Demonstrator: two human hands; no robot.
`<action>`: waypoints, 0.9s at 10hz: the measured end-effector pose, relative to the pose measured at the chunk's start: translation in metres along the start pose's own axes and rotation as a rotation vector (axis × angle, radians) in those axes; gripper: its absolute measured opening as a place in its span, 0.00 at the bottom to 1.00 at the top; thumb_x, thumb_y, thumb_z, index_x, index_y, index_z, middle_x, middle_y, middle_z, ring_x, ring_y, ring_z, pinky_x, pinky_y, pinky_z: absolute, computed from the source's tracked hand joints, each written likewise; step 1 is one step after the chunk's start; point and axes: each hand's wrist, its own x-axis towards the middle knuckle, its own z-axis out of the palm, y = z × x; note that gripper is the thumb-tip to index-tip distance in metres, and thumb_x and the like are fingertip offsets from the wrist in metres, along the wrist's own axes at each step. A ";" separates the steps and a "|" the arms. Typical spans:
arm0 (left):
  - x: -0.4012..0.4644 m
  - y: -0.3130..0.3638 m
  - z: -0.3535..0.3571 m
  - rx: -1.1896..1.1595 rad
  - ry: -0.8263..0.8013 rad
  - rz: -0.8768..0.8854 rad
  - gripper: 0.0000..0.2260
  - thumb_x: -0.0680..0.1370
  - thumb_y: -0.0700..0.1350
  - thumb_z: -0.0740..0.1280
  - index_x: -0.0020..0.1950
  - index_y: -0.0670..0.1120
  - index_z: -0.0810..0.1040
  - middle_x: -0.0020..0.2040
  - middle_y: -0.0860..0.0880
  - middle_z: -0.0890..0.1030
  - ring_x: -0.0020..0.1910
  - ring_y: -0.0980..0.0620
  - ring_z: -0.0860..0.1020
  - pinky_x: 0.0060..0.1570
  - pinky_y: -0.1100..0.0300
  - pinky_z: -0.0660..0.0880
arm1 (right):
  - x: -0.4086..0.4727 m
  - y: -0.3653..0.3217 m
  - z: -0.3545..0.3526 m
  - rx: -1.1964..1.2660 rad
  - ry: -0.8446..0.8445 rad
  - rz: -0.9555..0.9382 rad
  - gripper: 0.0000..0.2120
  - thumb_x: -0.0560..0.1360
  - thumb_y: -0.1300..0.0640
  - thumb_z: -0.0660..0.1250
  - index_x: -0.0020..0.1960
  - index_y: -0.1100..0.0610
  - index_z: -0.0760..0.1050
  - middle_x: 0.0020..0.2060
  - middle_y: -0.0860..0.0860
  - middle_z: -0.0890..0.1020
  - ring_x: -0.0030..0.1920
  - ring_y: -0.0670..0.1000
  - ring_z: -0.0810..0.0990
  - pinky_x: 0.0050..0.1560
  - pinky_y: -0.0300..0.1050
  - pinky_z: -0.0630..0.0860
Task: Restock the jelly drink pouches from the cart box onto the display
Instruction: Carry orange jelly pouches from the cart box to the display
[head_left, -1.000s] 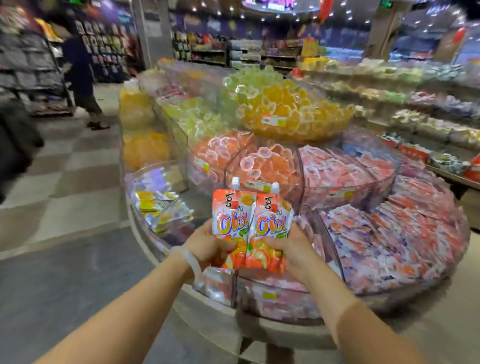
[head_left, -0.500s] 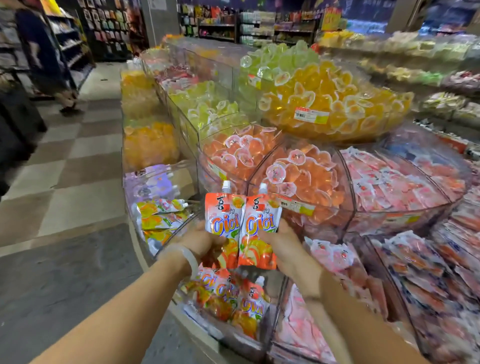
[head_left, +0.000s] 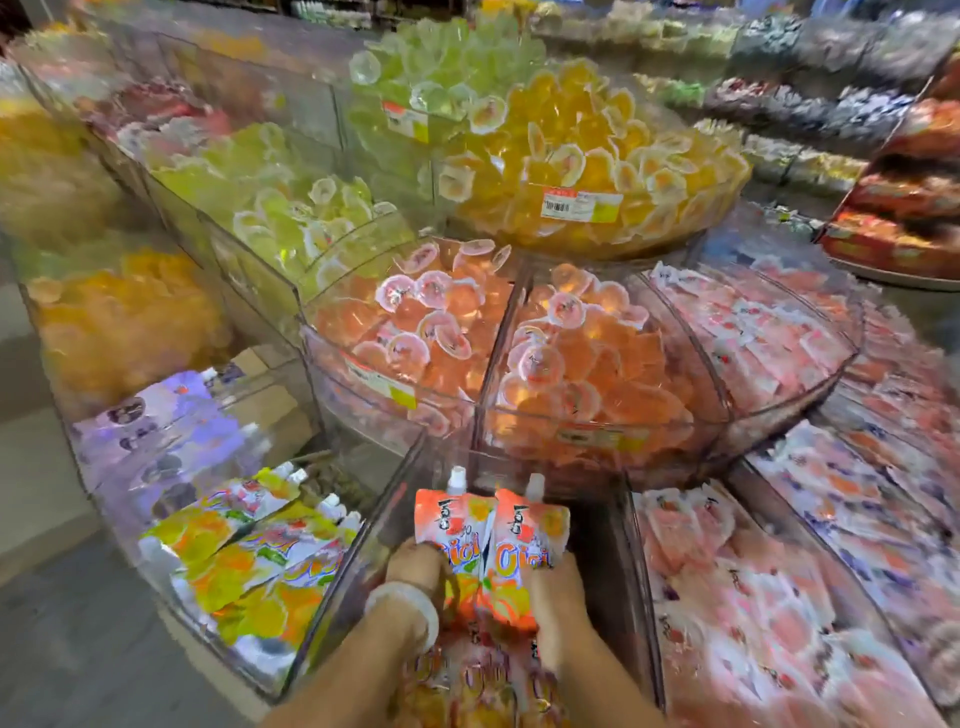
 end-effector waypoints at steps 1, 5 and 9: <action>0.030 -0.014 0.013 0.034 -0.004 -0.023 0.16 0.78 0.42 0.64 0.66 0.42 0.74 0.68 0.42 0.71 0.67 0.47 0.71 0.62 0.63 0.68 | 0.020 0.027 0.008 -0.057 0.066 0.079 0.09 0.74 0.69 0.63 0.55 0.65 0.71 0.38 0.53 0.78 0.37 0.49 0.76 0.28 0.30 0.74; 0.039 -0.027 0.027 -0.300 0.060 -0.047 0.03 0.74 0.39 0.63 0.44 0.39 0.73 0.40 0.39 0.77 0.42 0.42 0.76 0.43 0.54 0.71 | 0.050 0.037 0.012 -0.064 0.052 0.078 0.19 0.72 0.67 0.65 0.62 0.56 0.72 0.52 0.55 0.81 0.50 0.55 0.80 0.51 0.49 0.79; -0.007 -0.044 0.024 0.286 0.112 0.166 0.31 0.70 0.36 0.67 0.71 0.43 0.62 0.68 0.41 0.64 0.67 0.41 0.66 0.66 0.50 0.66 | 0.013 0.049 0.007 -0.424 0.066 0.040 0.37 0.67 0.53 0.75 0.69 0.57 0.61 0.63 0.54 0.73 0.63 0.55 0.74 0.64 0.50 0.73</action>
